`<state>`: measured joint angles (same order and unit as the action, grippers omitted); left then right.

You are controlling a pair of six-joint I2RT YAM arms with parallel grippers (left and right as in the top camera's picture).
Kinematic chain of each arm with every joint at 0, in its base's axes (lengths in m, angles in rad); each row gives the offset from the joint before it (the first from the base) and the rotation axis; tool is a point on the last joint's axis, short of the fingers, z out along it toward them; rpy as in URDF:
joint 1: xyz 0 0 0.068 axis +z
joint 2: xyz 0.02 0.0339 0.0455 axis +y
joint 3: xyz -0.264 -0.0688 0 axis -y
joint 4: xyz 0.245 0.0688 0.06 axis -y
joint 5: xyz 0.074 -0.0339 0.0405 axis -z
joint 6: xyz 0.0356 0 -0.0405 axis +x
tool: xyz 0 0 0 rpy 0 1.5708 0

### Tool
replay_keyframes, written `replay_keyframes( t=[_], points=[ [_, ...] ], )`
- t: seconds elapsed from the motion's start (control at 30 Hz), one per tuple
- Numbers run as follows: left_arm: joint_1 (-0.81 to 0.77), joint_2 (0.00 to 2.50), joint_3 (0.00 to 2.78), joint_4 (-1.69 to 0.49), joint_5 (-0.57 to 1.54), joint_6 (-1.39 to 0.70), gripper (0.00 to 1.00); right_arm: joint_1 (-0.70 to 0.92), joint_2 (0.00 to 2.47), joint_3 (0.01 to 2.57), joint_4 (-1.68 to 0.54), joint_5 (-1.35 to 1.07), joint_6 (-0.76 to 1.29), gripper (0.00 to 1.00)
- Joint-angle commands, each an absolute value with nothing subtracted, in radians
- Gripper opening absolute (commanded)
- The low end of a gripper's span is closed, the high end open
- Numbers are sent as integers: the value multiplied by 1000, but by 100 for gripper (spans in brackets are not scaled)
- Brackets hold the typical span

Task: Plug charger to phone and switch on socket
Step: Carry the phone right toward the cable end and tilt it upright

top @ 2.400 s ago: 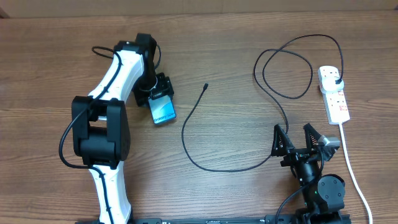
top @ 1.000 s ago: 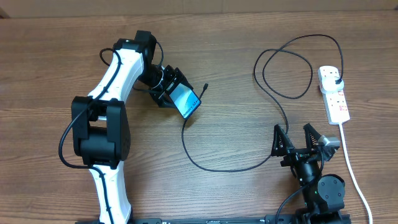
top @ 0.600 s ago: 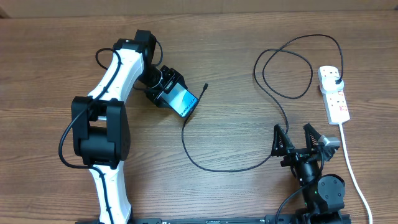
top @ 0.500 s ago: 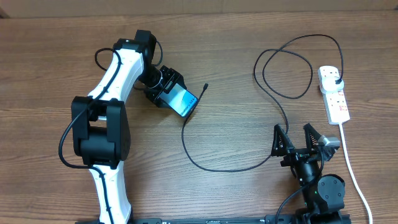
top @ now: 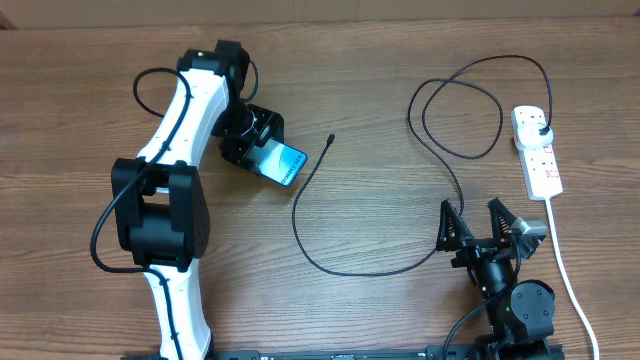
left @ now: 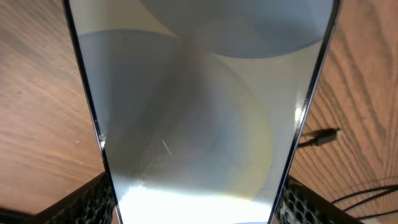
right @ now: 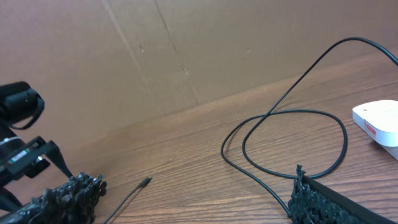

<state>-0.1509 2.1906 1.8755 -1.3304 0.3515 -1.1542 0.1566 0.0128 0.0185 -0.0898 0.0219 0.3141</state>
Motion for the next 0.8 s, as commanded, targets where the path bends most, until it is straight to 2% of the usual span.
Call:
replay_keyframes(
  t=[0.0, 0.33, 0.77],
  points=[
    [-154, 2188, 1961, -1374, 318, -1182, 64, 150, 3, 8, -84, 16, 316, 100],
    [-154, 2188, 2095, -1466, 450, -1158, 65, 150, 3, 8, -84, 16, 316, 100],
    [-154, 2188, 2103, -1512, 604, -1159, 65, 150, 3, 8, -84, 16, 316, 100]
  ],
)
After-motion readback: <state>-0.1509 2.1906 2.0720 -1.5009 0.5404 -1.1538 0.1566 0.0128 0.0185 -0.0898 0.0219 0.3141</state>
